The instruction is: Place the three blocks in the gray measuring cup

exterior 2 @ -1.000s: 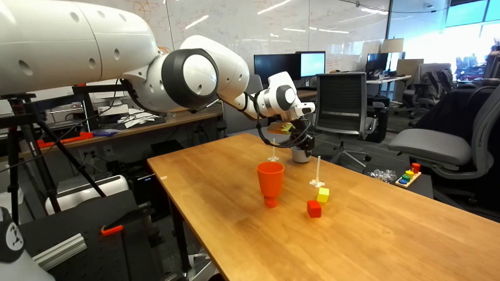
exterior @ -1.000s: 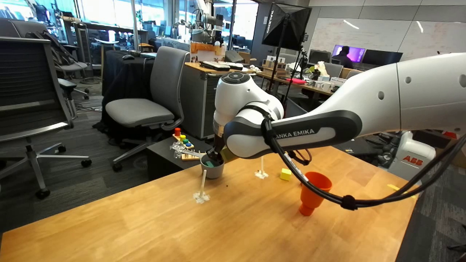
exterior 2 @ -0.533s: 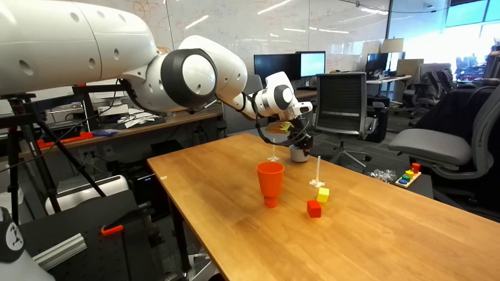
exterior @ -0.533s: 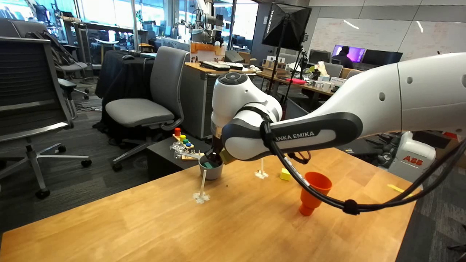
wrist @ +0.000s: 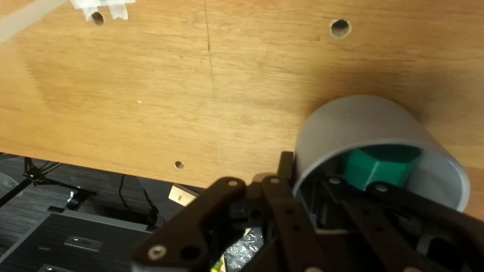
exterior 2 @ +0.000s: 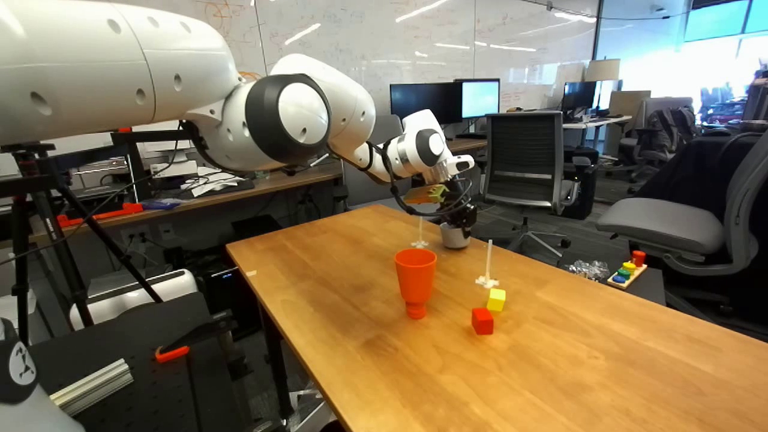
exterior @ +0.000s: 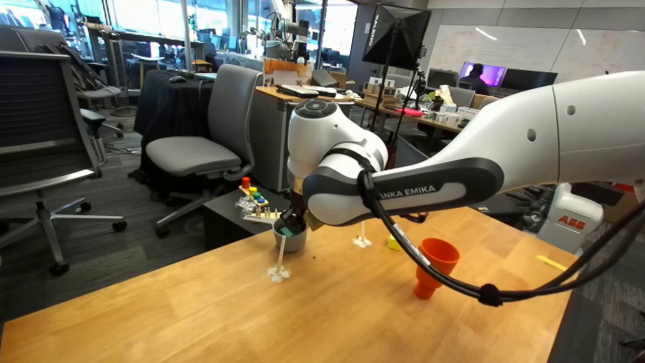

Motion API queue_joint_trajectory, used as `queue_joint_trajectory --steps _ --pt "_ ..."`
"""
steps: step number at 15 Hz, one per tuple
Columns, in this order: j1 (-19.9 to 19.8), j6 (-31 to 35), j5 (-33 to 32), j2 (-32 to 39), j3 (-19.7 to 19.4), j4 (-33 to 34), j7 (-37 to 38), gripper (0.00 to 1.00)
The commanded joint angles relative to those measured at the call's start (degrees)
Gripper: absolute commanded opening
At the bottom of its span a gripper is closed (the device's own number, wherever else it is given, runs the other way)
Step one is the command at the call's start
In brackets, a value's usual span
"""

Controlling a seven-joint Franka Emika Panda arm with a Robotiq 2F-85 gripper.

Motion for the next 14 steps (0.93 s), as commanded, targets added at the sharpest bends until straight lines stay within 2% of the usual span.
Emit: queue_joint_trajectory --steps 1,8,14 --pt "1.56 -0.63 -2.39 0.63 -1.44 -1.46 -0.53 0.03" --pt "2.32 -2.36 -3.35 0.95 -0.92 -0.67 -2.7 0.03" --pt "2.42 5.0 -4.71 -0.21 -2.48 -2.52 1.97 0.03"
